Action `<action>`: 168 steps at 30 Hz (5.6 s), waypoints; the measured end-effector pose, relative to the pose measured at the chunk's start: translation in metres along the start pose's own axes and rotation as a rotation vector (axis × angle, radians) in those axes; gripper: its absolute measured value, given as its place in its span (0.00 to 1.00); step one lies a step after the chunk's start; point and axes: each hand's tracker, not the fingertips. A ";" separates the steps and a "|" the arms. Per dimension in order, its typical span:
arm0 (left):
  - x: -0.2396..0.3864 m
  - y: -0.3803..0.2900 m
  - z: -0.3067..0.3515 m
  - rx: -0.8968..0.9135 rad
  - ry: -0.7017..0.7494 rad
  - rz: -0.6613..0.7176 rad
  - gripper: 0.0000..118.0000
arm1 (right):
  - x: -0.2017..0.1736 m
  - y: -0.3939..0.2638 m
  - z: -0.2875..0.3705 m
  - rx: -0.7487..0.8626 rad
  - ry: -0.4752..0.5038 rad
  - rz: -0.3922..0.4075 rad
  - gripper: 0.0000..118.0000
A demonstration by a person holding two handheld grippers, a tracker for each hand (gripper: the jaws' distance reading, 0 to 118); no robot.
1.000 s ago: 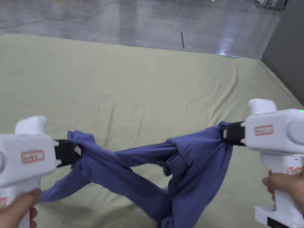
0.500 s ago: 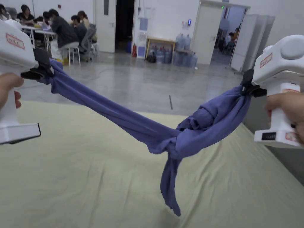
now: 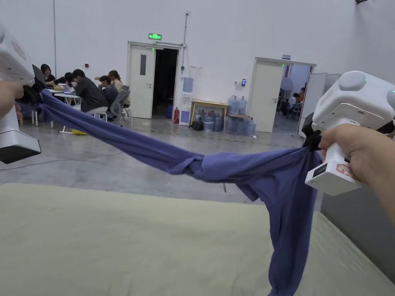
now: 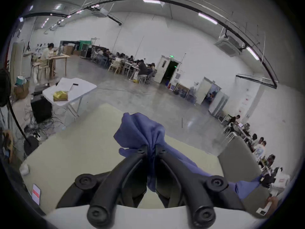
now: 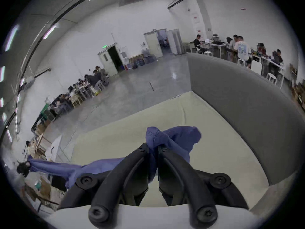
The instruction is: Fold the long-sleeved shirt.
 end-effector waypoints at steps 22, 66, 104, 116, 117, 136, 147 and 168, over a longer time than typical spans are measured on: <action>-0.212 -0.406 -0.021 -0.701 0.105 -0.180 0.04 | 0.175 -0.491 -0.094 -0.597 0.069 -0.159 0.10; 0.005 -0.620 0.043 -0.862 -0.223 -0.465 1.00 | 0.131 -0.639 0.064 -0.639 0.222 0.157 0.02; 0.004 -0.587 0.017 -0.898 -0.337 -0.111 0.14 | 0.114 -0.510 -0.033 -0.468 0.120 0.378 0.12; -0.003 -0.367 0.053 -0.476 -0.489 0.209 0.05 | 0.137 -0.335 0.105 -0.066 0.136 0.310 0.12; 0.003 -0.350 0.053 -0.466 -0.503 0.181 0.04 | 0.131 -0.319 0.107 -0.046 0.143 0.309 0.12; 0.112 0.005 0.028 -0.052 -0.406 0.020 0.04 | -0.008 0.029 0.090 0.252 -0.077 0.345 0.12; 0.160 0.105 0.034 0.075 -0.410 0.074 0.04 | -0.042 0.097 0.125 0.462 0.001 0.269 0.12; -0.077 -0.372 0.017 -0.567 -0.162 -0.114 0.04 | 0.147 -0.370 -0.138 -0.255 0.150 0.240 0.12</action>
